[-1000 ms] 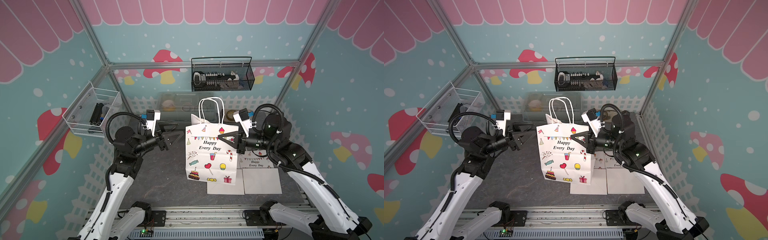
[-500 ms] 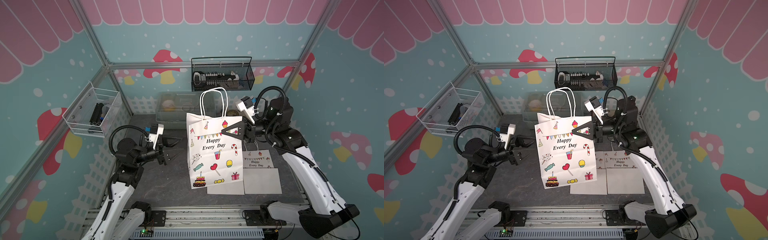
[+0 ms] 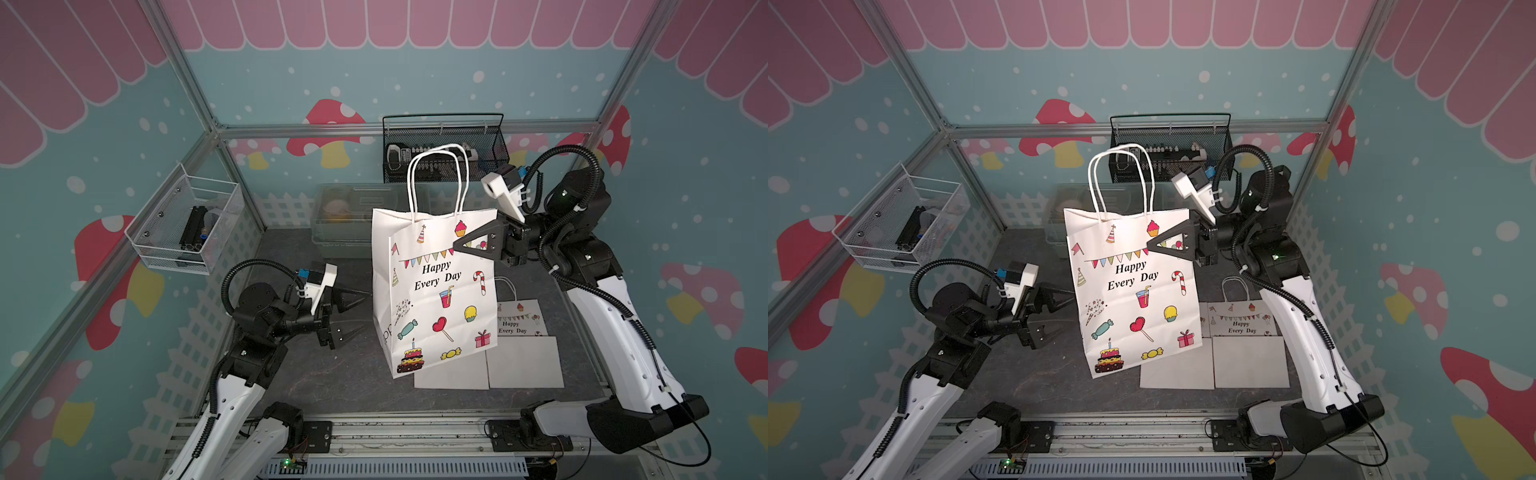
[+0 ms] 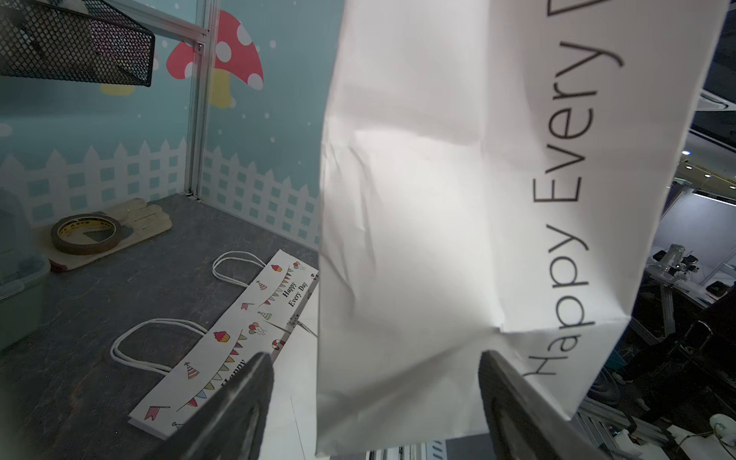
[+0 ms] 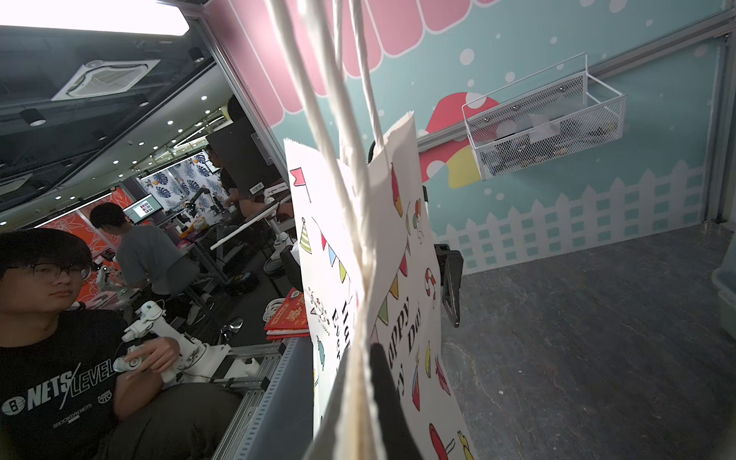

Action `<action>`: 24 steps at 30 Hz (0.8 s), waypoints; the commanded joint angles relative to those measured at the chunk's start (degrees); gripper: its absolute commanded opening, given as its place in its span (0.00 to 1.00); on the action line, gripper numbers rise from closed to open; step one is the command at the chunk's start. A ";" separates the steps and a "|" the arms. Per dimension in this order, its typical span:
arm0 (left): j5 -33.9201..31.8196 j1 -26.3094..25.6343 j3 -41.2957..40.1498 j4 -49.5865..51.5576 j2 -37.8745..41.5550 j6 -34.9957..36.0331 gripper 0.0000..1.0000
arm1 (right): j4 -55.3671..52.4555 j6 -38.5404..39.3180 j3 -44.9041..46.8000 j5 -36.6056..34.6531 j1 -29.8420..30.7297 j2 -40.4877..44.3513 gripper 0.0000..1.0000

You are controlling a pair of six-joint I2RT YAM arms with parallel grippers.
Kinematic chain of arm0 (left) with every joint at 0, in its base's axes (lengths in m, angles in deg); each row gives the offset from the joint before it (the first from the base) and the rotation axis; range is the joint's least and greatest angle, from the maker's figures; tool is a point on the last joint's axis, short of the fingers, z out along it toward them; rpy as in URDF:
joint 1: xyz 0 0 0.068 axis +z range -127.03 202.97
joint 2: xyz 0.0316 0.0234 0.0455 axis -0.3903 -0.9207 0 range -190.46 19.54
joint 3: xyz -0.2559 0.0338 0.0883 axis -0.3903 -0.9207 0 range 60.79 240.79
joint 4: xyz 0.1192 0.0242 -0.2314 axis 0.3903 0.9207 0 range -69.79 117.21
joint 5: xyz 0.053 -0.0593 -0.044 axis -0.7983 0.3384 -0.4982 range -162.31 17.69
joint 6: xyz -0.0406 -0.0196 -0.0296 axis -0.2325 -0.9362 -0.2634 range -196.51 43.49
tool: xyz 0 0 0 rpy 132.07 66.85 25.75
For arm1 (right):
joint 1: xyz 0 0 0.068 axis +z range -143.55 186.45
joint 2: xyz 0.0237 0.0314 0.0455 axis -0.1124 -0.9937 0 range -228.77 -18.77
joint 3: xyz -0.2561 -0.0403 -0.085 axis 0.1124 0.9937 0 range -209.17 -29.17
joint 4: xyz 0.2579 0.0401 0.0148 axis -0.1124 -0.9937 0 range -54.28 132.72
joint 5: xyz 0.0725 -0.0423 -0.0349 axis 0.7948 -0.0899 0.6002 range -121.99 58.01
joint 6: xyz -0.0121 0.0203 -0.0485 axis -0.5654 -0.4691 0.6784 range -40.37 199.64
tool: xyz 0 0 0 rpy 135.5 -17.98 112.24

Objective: Put away the paper bag
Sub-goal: Press the paper bag.

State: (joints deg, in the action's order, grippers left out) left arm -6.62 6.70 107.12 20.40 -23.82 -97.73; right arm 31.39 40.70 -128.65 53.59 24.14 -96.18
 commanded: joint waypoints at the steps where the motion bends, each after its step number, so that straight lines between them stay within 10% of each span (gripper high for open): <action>1: -1.44 -1.57 1.83 2.90 -1.71 3.18 0.81 | 2.00 -1.15 -0.95 2.90 -0.63 0.06 0.00; 24: -10.20 -9.98 2.71 -7.15 -3.15 -0.38 0.80 | 3.35 -2.05 2.99 -1.59 -0.73 -0.03 0.00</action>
State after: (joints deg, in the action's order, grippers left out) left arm -16.04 -3.05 108.96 17.29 -29.26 -96.26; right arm 32.63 40.13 -125.28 53.33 23.69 -96.38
